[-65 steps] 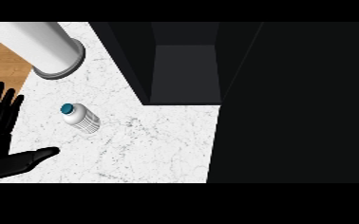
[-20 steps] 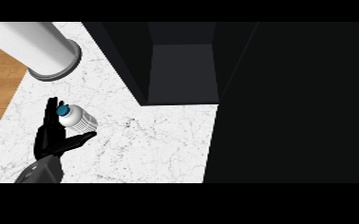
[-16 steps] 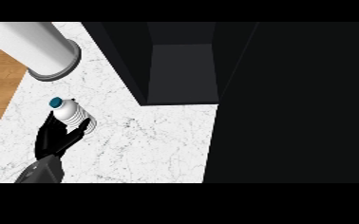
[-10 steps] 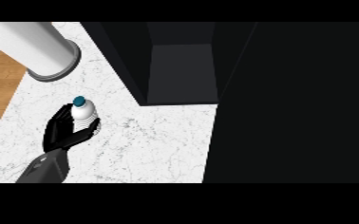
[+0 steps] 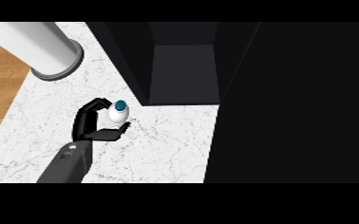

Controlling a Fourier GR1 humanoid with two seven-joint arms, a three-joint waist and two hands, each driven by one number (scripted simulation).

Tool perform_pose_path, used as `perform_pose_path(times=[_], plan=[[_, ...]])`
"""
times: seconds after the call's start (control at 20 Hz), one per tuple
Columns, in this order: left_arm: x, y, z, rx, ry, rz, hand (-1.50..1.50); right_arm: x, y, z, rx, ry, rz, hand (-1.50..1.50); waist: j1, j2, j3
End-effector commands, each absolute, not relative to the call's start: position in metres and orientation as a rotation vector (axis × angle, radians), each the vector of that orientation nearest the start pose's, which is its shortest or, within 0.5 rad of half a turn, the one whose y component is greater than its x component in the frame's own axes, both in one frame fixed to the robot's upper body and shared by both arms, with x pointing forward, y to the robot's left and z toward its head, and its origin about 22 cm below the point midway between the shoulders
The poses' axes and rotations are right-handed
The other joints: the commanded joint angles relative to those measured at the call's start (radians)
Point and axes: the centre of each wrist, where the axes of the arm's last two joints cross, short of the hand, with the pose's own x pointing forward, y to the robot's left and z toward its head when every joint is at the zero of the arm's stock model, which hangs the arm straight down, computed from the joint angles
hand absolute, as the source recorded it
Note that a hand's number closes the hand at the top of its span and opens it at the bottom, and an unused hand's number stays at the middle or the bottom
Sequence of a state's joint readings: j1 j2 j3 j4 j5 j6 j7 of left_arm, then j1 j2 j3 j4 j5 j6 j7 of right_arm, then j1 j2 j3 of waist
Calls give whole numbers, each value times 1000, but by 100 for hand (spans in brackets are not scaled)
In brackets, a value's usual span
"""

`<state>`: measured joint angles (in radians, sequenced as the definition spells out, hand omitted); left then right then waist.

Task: Pick up the bottled water, place it into the cabinet and close the cabinet

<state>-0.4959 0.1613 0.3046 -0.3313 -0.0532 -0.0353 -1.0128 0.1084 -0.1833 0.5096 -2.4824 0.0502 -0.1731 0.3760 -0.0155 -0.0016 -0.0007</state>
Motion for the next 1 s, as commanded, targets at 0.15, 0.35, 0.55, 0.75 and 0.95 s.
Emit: perform_pose_path(times=[0.15,0.35,0.55,0.75,0.95], plan=[[301,209,-123,-64,-1921,-74,150,114,-175,181,242,-1965,247,-150,19,-6,2],[300,191,-121,-117,-1899,-19,150,114,-183,184,236,-1960,255,-150,8,-5,1],[310,178,-97,-204,-1889,39,150,109,-182,179,224,-1979,227,-150,8,-7,1],[320,145,-64,-239,-1871,42,150,113,-173,179,248,-1967,267,-150,3,-6,0],[317,131,-39,-214,-1862,49,150,105,-178,174,235,-1966,243,-150,6,-7,2]])
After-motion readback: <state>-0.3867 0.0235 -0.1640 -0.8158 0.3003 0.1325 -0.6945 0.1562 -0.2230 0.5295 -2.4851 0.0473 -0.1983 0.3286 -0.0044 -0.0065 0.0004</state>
